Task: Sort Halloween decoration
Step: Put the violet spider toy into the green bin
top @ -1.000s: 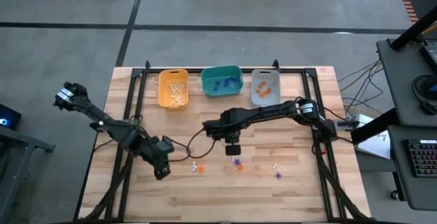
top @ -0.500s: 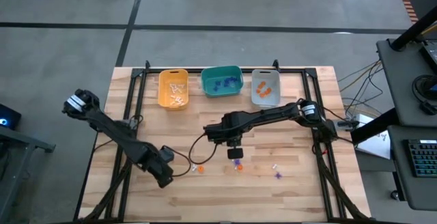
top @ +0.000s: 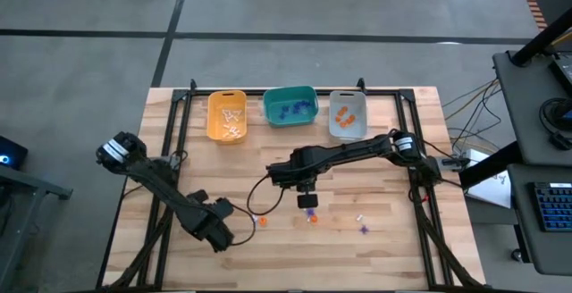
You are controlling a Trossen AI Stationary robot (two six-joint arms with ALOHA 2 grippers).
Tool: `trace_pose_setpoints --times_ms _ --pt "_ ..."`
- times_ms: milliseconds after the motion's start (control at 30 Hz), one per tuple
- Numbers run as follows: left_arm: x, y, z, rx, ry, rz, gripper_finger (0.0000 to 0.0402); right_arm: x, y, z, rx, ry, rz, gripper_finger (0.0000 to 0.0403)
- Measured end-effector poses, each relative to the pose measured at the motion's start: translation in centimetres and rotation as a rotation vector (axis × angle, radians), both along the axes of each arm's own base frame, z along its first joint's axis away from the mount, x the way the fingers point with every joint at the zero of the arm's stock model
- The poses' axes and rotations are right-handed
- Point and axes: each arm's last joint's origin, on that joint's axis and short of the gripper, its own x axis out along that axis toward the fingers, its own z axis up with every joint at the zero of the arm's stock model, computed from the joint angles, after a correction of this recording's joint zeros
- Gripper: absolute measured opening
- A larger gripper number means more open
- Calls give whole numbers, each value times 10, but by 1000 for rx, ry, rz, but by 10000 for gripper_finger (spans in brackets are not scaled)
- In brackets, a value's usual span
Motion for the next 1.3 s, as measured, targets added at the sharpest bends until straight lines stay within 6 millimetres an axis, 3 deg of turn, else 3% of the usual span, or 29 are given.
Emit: trace_pose_setpoints --times_ms 500,700,800,1000,1300 --pt "-4 3 -19 50 50 2 76 1 0 0 2 -14 -10 59" --pt "-4 3 -18 66 35 -5 15 1 0 0 2 -13 -8 59" --pt "-4 3 -16 64 29 -13 7 1 0 0 2 -11 -6 59" --pt "-2 0 4 4 -37 -57 0 -7 5 7 -2 22 6 59" --pt "-5 9 61 -13 -341 -99 0 -28 24 45 8 -52 58 59"
